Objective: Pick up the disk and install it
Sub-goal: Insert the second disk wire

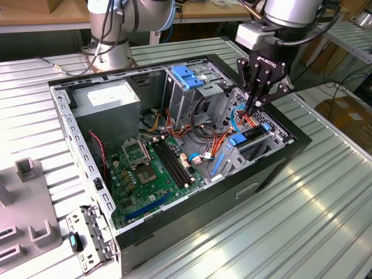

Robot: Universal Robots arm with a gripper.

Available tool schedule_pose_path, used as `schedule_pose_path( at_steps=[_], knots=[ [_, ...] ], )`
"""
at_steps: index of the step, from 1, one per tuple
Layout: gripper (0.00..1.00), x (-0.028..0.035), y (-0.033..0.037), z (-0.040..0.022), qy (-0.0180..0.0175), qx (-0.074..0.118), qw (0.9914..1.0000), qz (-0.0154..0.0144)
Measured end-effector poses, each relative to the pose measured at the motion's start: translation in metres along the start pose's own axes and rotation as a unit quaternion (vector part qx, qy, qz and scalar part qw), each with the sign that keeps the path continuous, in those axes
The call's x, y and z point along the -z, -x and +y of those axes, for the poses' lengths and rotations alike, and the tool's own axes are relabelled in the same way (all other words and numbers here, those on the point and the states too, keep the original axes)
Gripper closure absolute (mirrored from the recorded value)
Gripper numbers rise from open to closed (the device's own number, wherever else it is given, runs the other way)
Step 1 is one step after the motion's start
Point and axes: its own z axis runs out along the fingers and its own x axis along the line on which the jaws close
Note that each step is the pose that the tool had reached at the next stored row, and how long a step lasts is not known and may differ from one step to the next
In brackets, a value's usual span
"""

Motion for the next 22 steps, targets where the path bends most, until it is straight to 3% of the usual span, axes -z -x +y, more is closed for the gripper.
schedule_pose_path(
  at_steps=[2,4,5,6,8,9,15,19,20,22],
  knots=[
    [0.84,-0.002,-0.0078,0.0005,-0.0003,0.0,1.0,-0.0013],
    [0.84,-0.0039,-0.0137,0.0011,-0.0005,0.0,0.99998,-0.0065],
    [0.84,-0.0051,-0.0169,0.0017,-0.0008,0.001,0.9999,-0.0139],
    [0.84,-0.0055,-0.0179,0.002,-0.001,0.001,0.99984,-0.0179],
    [0.84,-0.0065,-0.0203,0.0027,-0.0017,0.004,0.99957,-0.0288],
    [0.84,-0.0076,-0.0217,0.0035,-0.0024,0.007,0.99945,-0.0324],
    [0.84,-0.0119,-0.0263,0.0071,-0.0072,0.015,0.99929,-0.0339],
    [0.84,-0.0154,-0.03,0.0109,-0.0144,0.019,0.99913,-0.0344],
    [0.84,-0.016,-0.0307,0.0116,-0.0154,0.019,0.99908,-0.0351],
    [0.84,-0.0171,-0.031,0.0119,-0.0169,0.019,0.99888,-0.0396]
  ],
)
